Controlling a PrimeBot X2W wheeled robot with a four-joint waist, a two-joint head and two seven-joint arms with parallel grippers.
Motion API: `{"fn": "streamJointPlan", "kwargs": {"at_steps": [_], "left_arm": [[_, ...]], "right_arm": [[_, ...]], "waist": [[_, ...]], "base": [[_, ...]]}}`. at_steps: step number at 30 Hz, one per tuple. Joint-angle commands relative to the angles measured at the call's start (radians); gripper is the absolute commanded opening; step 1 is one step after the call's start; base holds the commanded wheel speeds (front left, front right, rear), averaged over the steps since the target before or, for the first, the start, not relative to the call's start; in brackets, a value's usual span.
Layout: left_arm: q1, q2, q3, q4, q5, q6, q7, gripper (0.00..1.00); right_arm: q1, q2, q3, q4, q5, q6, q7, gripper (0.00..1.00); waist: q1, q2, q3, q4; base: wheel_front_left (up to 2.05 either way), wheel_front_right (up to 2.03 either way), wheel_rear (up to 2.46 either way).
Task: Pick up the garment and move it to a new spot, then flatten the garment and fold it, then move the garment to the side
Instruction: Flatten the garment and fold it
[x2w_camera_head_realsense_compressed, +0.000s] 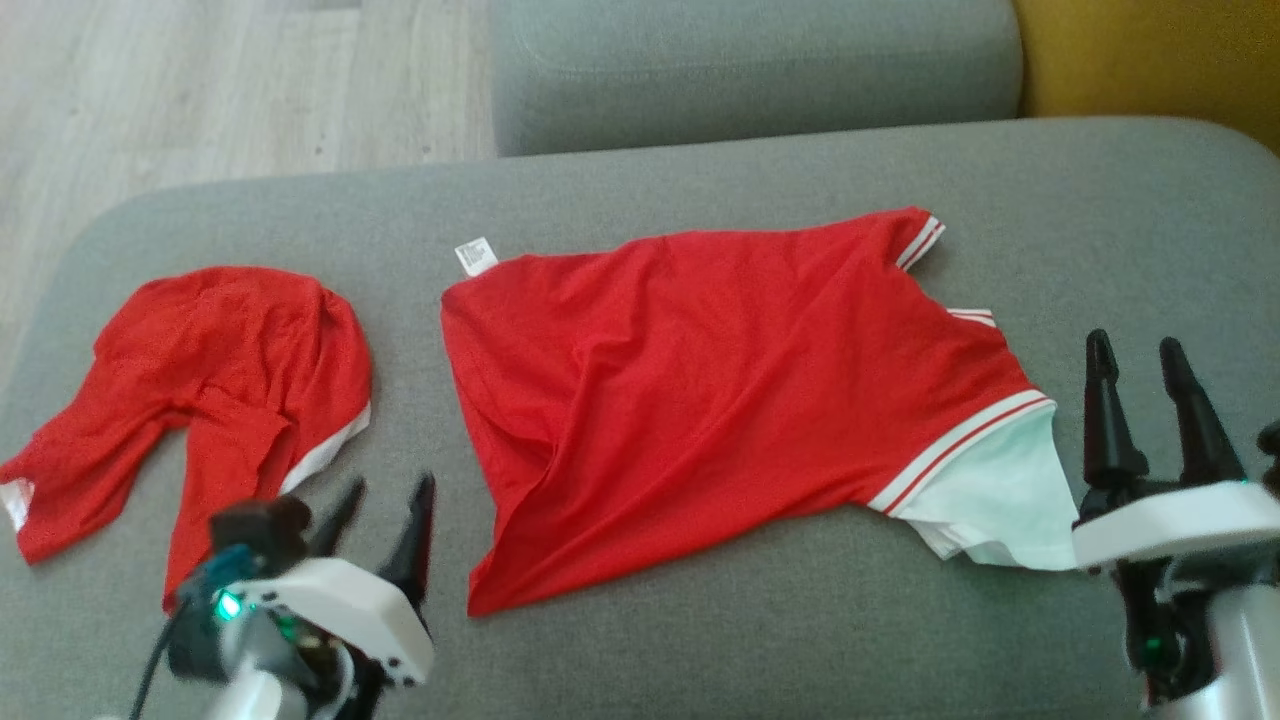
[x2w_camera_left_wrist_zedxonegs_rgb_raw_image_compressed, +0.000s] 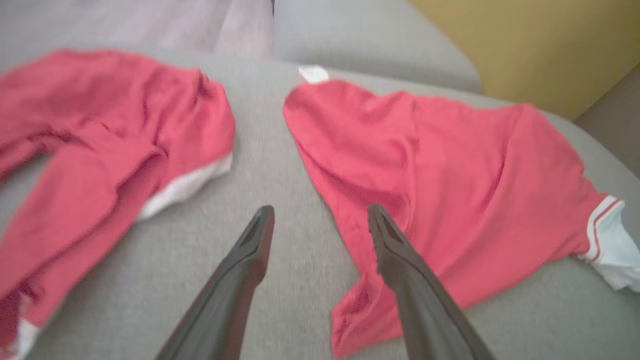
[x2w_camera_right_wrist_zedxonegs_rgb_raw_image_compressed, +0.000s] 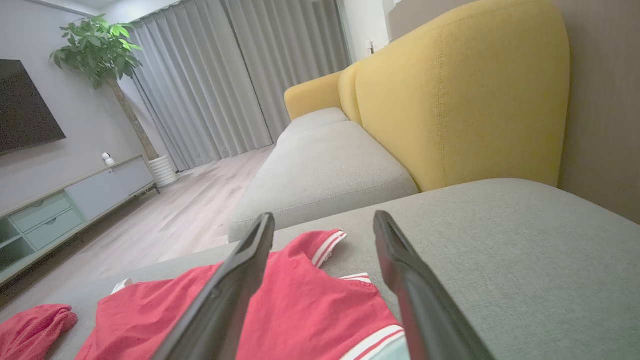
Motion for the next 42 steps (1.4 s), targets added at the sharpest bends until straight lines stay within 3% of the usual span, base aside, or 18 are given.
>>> {"fn": "streamJointPlan", "kwargs": {"at_steps": [1, 7, 15, 22, 42], "left_arm": [[-0.056, 0.028, 0.047, -0.054, 0.022, 0.003, -0.033, 1.0], [-0.057, 0.05, 0.079, -0.144, 0.087, 0.026, -0.198, 1.0], [-0.039, 0.067, 0.1, -0.076, 0.145, 0.031, -0.312, 1.0], [-0.016, 0.052, 0.123, 0.026, 0.186, 0.027, -0.328, 1.0], [-0.017, -0.04, 0.189, 0.015, 0.243, -0.051, -0.328, 1.0]], "right_arm": [[-0.004, -0.005, 0.026, -0.043, 0.002, 0.008, -0.013, 1.0], [0.026, -0.025, 0.078, -0.09, -0.021, 0.008, -0.063, 1.0], [0.064, -0.037, 0.11, -0.106, -0.065, 0.008, -0.158, 1.0], [0.075, -0.076, 0.159, -0.027, -0.039, 0.008, -0.178, 1.0], [0.049, -0.05, 0.163, 0.048, -0.051, 0.008, -0.138, 1.0]], "waist": [[0.0, 0.0, -0.011, 0.004], [0.0, 0.0, -0.034, 0.008], [0.0, 0.0, -0.051, -0.002], [0.0, 0.0, -0.063, -0.009], [0.0, 0.0, -0.067, 0.0]], "base": [[0.0, 0.0, 0.0], [0.0, 0.0, 0.0], [0.0, 0.0, 0.0], [0.0, 0.0, 0.0], [0.0, 0.0, 0.0]]}}
